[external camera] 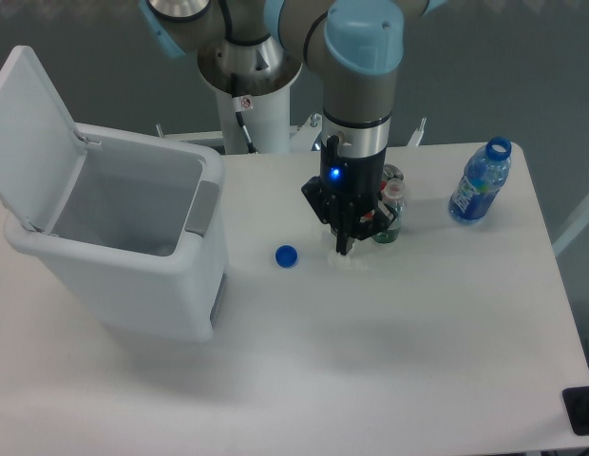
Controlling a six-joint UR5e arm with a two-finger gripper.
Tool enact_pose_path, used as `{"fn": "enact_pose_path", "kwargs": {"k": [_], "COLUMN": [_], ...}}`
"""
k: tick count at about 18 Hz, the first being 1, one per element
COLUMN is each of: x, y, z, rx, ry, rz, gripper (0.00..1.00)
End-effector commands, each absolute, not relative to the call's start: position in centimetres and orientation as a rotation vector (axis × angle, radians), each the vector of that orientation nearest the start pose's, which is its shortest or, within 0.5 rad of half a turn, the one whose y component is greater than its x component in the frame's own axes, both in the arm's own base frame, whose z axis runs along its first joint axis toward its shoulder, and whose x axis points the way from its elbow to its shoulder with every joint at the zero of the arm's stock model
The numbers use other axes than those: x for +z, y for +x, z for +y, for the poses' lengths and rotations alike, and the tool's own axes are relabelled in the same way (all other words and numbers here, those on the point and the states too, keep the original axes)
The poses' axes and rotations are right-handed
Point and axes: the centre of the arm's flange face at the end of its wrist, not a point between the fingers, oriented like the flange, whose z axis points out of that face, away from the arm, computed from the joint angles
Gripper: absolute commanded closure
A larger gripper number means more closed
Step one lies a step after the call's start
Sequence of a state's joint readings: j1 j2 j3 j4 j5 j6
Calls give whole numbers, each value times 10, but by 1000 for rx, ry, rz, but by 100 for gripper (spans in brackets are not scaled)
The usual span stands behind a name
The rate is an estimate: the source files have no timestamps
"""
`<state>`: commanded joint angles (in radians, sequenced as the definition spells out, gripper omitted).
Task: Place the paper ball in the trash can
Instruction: 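Close the gripper on the white paper ball beside the bottles, then lift the paper ball and carry it over the open trash can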
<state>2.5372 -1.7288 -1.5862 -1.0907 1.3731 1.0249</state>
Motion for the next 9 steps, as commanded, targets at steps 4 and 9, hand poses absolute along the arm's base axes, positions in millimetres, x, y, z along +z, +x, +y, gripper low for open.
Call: {"fn": "enact_pose_path", "kwargs": {"k": [4, 9], "x": [473, 483], "y": [-393, -389], "z": [458, 459], "rx": [216, 189], "ry": [-2750, -2719], "rz": [43, -90], "gripper": [100, 100]}}
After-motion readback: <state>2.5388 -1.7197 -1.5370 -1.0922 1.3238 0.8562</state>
